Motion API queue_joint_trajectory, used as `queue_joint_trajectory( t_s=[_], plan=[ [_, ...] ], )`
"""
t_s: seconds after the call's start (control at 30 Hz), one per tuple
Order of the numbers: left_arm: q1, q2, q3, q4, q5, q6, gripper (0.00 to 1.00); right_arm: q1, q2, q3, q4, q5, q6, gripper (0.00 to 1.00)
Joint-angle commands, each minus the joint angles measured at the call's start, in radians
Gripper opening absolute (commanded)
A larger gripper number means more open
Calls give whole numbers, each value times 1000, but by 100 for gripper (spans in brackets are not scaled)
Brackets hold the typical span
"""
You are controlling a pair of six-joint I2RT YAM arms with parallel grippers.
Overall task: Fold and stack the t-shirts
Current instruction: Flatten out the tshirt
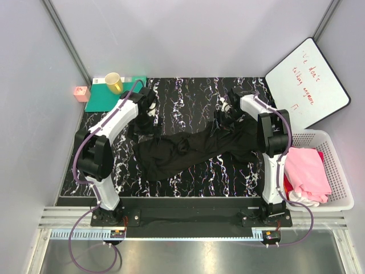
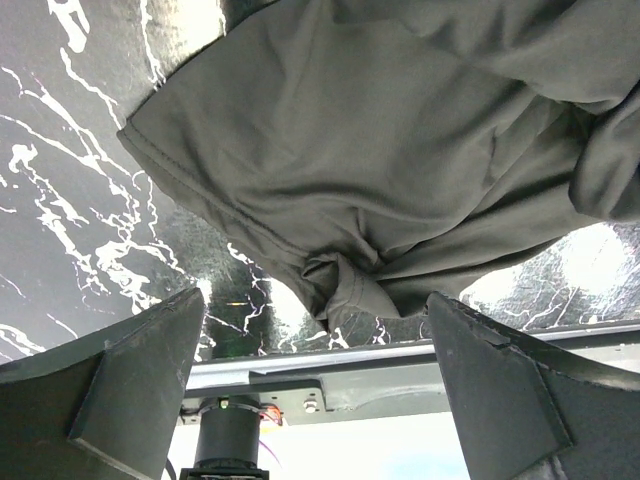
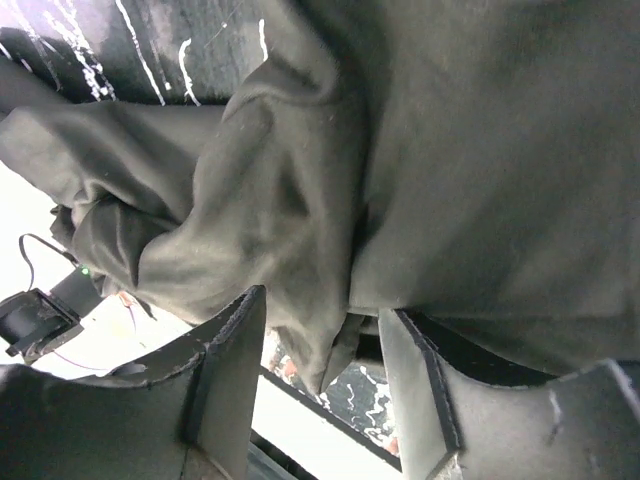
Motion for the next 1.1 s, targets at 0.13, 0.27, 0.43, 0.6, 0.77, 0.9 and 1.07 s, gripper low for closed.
queue_joint_trajectory(
  t_s=[0.13, 0.27, 0.43, 0.6, 0.77, 0.9, 1.07],
  plan=[
    [19, -31, -16, 6, -13, 0, 99, 27, 19, 35, 22, -25, -16, 21],
    [41, -32, -36, 10, -20, -7, 99, 27, -24, 43, 5, -30, 3, 9],
    [62, 0, -61, 28, -10, -19, 99, 27, -67, 108, -87, -22, -4, 5],
    [81, 49, -65, 29, -24, -45, 99, 27, -89, 210, -179, -8, -10, 4],
    [96, 112, -68, 45, -16, -48, 99, 26, -92, 311, -230, -5, -8, 5],
    [98, 187, -62, 51, -30, -54, 97, 26, -106, 331, -230, 1, -5, 6],
    [98, 237, -50, 60, -64, -56, 58, 26, -124, 369, -223, 19, -24, 6]
  ],
)
